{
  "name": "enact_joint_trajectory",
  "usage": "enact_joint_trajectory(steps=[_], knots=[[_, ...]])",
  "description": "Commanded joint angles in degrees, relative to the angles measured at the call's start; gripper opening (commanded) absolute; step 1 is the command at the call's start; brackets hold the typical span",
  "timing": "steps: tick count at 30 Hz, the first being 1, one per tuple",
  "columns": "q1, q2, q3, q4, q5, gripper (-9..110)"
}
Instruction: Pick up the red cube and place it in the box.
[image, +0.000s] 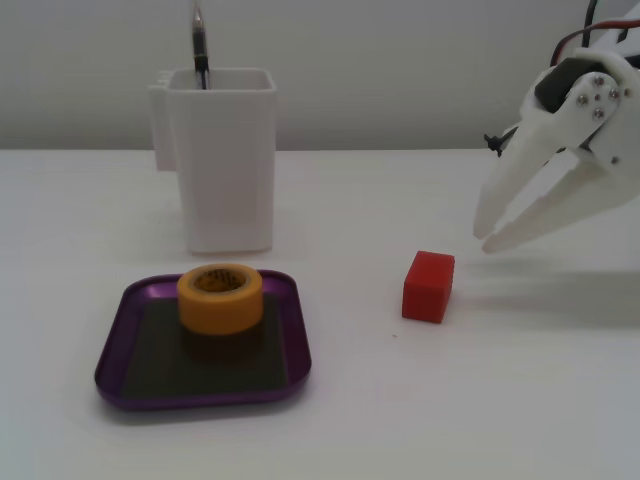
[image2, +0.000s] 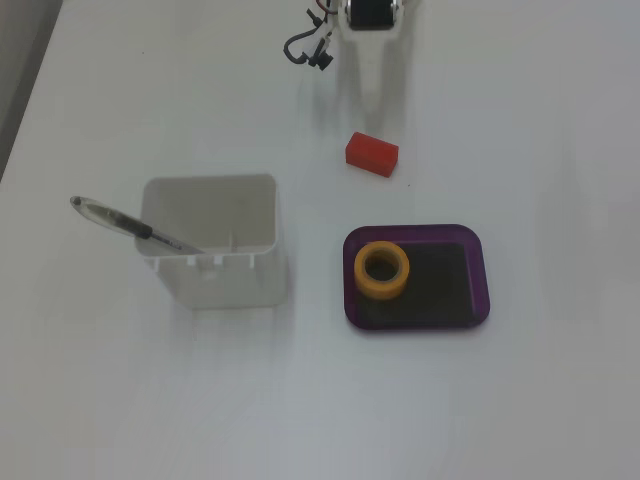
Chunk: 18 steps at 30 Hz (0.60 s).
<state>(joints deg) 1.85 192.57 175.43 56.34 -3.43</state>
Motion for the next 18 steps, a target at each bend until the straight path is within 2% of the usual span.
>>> enact_joint_trajectory(steps=[1,6,11,14,18], knots=[[0.5,2.9,-4.7,2.9,0.2,0],[0.6,-2.4,-13.3,3.2,0.2,0],[0.6,-15.7,-25.8,2.1,0.2,1],[0.3,-26.9,-32.6,2.1,1.2,7],[-0.3,-42.9,-42.4,2.7,8.7,16]])
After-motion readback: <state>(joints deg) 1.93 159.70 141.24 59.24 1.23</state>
